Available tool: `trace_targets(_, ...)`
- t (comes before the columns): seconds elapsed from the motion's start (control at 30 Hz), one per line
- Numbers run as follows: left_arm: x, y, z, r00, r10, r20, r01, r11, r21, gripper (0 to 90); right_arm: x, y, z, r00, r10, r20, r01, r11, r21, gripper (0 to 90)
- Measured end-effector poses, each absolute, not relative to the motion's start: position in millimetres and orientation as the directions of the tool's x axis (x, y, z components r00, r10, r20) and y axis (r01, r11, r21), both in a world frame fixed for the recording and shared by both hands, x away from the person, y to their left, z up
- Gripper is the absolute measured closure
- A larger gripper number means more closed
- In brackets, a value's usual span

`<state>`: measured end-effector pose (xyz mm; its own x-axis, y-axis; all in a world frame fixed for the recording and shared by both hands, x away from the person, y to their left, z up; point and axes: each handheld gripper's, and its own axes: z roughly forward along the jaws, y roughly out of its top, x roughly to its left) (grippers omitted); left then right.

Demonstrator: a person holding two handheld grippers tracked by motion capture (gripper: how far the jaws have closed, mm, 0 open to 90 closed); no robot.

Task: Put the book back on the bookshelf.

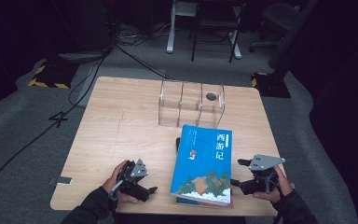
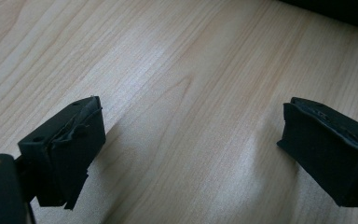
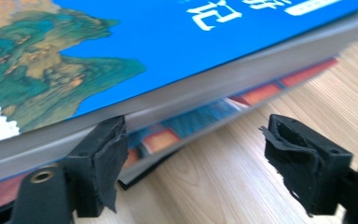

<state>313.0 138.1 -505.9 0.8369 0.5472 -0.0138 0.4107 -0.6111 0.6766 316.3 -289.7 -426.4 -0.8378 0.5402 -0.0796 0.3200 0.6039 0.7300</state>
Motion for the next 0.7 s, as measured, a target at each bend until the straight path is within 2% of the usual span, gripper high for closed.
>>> trace_targets(0.2,313,138,-506,0.837,0.546,-0.014,0.41,-0.611,0.677,6.5,318,-297,-419,-0.818,0.574,-0.037,0.35,0.547,0.76,25.5)
trace_targets(0.4,314,138,-506,0.838,0.545,-0.012,0.408,-0.613,0.677,6.5,317,-296,-413,-0.808,0.588,-0.047,0.352,0.545,0.761,26.4)
trace_targets(0.7,314,138,-506,0.838,0.545,-0.013,0.408,-0.612,0.677,6.5,314,-290,-402,-0.812,0.583,-0.005,0.354,0.5,0.79,26.6)
